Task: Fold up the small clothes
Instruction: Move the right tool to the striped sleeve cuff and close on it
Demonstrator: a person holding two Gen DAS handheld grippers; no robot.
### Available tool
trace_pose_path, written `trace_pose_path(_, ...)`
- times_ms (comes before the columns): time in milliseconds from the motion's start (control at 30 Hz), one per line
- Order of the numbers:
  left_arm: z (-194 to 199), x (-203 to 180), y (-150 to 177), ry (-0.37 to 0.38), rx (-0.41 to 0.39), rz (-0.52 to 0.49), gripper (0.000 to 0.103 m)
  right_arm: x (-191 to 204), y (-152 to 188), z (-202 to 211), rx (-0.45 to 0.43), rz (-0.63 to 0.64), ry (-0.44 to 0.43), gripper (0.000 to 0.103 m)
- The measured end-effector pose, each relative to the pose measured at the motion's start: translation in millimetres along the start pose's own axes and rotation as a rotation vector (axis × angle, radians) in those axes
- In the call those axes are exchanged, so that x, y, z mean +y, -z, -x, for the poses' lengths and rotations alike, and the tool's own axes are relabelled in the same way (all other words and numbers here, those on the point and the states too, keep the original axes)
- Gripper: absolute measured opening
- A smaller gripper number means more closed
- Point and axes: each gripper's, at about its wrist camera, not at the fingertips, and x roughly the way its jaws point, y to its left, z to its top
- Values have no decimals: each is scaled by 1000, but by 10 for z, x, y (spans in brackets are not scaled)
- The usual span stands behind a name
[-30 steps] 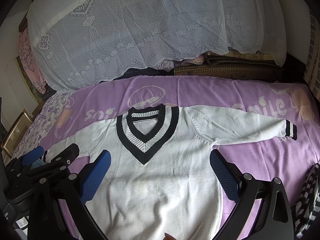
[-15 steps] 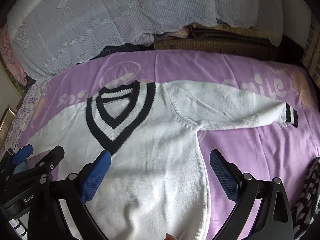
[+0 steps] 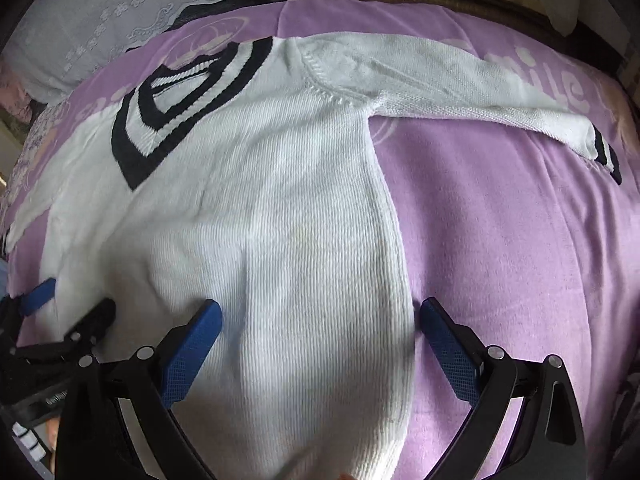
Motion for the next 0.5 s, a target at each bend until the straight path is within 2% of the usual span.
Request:
trace_pose_path(100, 61, 9, 145, 10, -10, -15, 99, -19, 235, 65, -80, 58, -18, 100)
trace_pose_path(200, 127, 16, 271, 17, -31, -28, 99, -125, 429, 131, -167, 112, -86, 100)
trace_pose_path(300, 183, 26, 302, 29, -20, -72, 99, -199, 450, 207, -177, 96, -141, 100)
trace_pose_path(367, 244, 47, 199, 42, 10, -87, 99, -366, 338, 363, -216, 22, -250, 100)
trace_pose_path(433, 373, 65, 18, 30, -18, -76, 99, -657, 120, 556, -296, -129, -374, 100)
trace_pose_path(500, 505, 32, -213, -7, -54, -62, 99, -1031, -125, 693, -365, -296, -413, 100)
